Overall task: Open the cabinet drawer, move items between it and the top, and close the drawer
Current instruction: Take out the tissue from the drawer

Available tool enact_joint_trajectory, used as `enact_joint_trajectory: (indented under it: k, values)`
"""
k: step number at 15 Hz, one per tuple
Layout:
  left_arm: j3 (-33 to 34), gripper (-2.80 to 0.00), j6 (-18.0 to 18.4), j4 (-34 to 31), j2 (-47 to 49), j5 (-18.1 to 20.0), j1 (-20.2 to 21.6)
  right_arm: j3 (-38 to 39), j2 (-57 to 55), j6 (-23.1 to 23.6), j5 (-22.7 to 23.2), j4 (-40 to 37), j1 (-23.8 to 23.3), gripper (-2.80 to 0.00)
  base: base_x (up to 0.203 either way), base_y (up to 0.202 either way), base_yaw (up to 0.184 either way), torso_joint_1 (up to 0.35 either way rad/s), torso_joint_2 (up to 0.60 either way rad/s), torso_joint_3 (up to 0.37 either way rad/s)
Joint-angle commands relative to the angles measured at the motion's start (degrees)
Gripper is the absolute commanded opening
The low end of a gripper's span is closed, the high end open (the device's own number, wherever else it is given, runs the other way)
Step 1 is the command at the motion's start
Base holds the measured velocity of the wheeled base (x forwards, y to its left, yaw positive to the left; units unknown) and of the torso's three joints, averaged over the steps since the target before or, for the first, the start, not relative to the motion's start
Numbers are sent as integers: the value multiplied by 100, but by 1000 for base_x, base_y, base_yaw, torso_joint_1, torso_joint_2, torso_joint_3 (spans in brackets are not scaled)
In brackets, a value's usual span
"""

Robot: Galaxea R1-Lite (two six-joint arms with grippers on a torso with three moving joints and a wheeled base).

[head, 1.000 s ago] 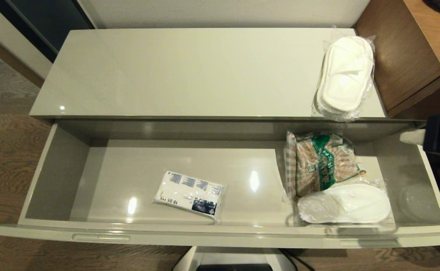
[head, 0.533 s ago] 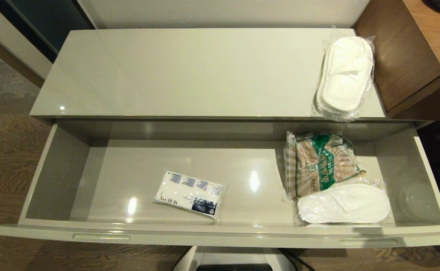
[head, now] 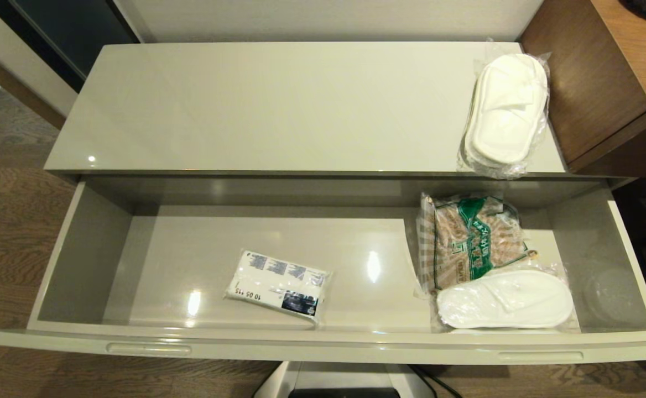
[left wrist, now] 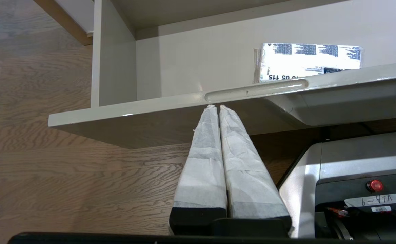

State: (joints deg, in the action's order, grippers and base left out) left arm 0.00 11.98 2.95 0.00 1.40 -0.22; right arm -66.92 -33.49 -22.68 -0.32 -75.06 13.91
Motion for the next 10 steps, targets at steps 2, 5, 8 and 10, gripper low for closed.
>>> enact_joint_trajectory:
  k: [2,5,8,10]
  values:
    - [0,-280,6,4,9,0,4,634,615,417,231,-64,-408,-280,0,0,0,0,0,0]
    - [0,-280,6,4,9,0,4,1798,1559,1330,477,-63,-898,-280,0,0,0,0,0,0]
    - [0,-280,6,4,9,0,4,2540,2226,2105,519,313,-1174,-280,0,0,0,0,0,0]
    - [-2,-280,6,4,9,0,4,2986,2958,2424,536,822,-1254,-280,0,0,0,0,0,0]
